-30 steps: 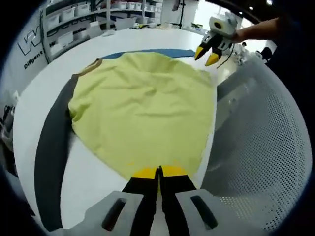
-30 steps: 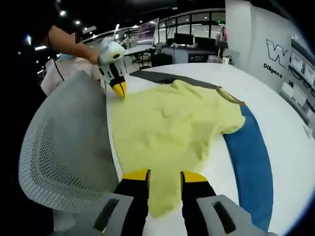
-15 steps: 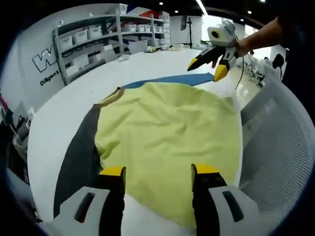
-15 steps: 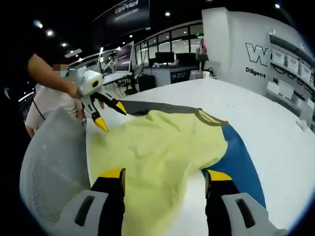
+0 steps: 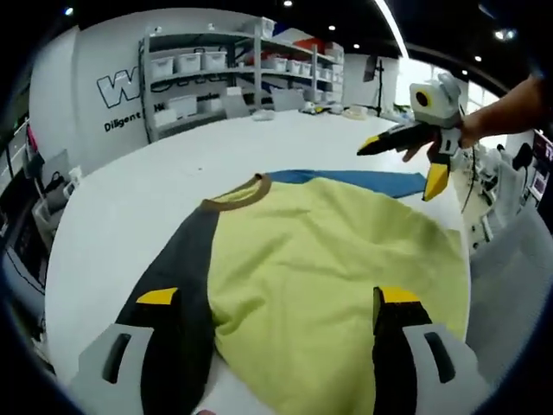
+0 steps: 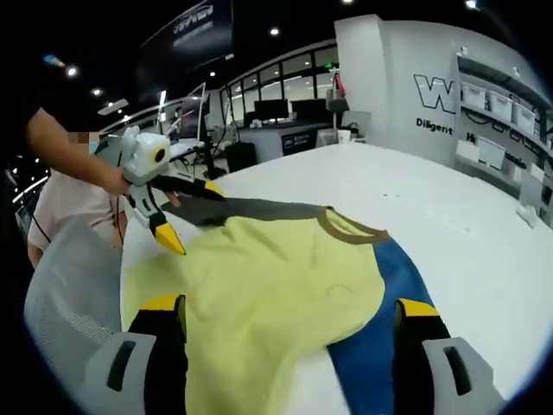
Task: Fold the garment on the visible template until the final outline fits inside the template.
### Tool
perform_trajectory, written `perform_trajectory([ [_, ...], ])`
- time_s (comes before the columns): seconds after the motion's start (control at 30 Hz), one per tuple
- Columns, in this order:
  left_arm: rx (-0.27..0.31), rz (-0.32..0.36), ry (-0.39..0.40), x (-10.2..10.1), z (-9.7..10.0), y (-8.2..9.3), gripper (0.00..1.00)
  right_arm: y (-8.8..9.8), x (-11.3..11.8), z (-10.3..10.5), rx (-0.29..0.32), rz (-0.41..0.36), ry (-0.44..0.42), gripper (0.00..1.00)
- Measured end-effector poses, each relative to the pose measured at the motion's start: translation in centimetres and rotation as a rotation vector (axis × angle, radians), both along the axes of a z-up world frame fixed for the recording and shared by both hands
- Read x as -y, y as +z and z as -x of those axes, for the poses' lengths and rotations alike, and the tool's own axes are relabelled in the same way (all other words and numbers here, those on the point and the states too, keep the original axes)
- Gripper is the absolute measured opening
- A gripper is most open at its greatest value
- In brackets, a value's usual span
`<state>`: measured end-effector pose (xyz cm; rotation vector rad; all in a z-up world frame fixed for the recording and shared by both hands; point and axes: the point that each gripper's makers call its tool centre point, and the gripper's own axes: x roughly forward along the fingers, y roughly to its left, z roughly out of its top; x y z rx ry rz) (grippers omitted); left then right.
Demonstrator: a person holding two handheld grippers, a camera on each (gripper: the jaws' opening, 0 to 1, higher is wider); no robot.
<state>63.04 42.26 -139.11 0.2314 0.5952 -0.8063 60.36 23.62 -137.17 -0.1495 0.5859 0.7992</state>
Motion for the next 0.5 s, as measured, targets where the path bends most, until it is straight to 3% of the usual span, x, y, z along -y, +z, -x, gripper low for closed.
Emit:
perform_trajectory([
  [0.23,-0.051,0.019,0.042,-0.2,-2.2,-1.0,0.91,-1.3,-0.5,-1.4,-0.014,0.017,0.005,0.99],
  [0.5,-0.121,-0.012,0.008,1.3,-3.7,-3.1,0.91,-5.4,0.1,-3.6,-0.112,0.078,-0.033,0.99],
])
